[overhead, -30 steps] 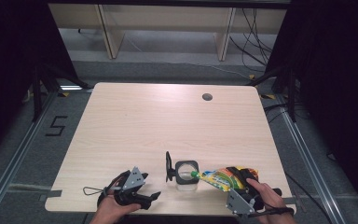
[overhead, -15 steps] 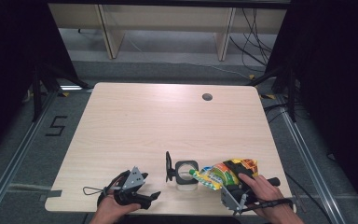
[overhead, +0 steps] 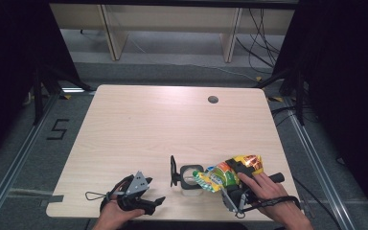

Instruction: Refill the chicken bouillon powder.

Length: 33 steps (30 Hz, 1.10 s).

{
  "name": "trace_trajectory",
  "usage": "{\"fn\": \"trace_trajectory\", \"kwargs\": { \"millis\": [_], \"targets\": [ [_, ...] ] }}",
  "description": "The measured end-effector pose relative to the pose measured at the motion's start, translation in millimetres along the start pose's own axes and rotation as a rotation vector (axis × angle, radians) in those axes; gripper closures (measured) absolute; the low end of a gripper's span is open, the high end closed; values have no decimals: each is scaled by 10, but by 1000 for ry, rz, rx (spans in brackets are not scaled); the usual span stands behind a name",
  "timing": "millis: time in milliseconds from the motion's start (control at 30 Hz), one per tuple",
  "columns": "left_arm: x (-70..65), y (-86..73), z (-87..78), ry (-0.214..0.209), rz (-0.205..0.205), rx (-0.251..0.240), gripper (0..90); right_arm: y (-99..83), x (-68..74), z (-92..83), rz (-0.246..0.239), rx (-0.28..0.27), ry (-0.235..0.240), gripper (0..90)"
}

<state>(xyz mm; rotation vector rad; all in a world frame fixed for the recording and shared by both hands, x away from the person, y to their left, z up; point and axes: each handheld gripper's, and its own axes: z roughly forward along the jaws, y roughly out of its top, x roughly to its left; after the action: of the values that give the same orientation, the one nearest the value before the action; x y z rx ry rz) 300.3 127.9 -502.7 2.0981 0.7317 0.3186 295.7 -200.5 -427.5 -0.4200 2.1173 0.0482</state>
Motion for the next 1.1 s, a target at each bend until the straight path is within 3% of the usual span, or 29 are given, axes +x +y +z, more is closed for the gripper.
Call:
{"fn": "trace_trajectory", "kwargs": {
  "millis": [33,67,100,300,333,400,533,567,633,667,700,733,767,800,833,867,900,1000,1100],
  "targets": [
    [12,1,-10,2,15,13,208,4,-27,9,-39,-5,14,396],
    [6,-1,-9,-1,0,13,208,11,20,7,30,7,17,396],
    [1,-4,-3,0,-10,5,208,27,-6,12,-9,-2,9,396],
    [12,1,-9,-1,16,13,208,44,-47,17,-56,10,10,396],
    [16,3,-8,-1,20,13,208,38,-5,15,5,22,21,396],
    [5,-2,-8,0,-2,12,208,54,-45,16,-49,16,21,396],
    [12,3,-10,-2,13,14,208,58,-33,-4,-40,18,13,396],
    [15,5,-10,-5,17,14,209,50,-60,-13,-81,16,20,396],
    [3,2,1,-1,4,0,209,59,-57,-29,-83,29,18,396],
    [4,3,-3,-4,4,4,209,54,-14,-41,-23,39,16,396],
    [17,6,-11,-2,20,16,209,60,-27,-61,-35,53,21,396],
    [16,5,-11,-2,14,15,209,64,-77,-56,-97,27,17,396],
    [8,2,-9,-5,-1,13,209,56,-29,-80,-21,35,21,396],
    [9,2,-8,-4,-2,12,209,56,-29,-80,-21,35,21,396],
    [8,2,-7,-4,-2,13,209,78,-65,-86,-79,36,20,396],
    [7,2,-8,-4,1,13,209,86,-51,-61,-88,16,18,396],
    [17,7,-11,-6,24,16,209,103,-41,-75,-77,35,26,396],
    [14,6,-9,-3,18,14,209,105,-51,-71,-102,31,30,396],
    [4,1,-5,-2,2,13,209,124,-41,-72,-92,28,31,396]
  ]
}}
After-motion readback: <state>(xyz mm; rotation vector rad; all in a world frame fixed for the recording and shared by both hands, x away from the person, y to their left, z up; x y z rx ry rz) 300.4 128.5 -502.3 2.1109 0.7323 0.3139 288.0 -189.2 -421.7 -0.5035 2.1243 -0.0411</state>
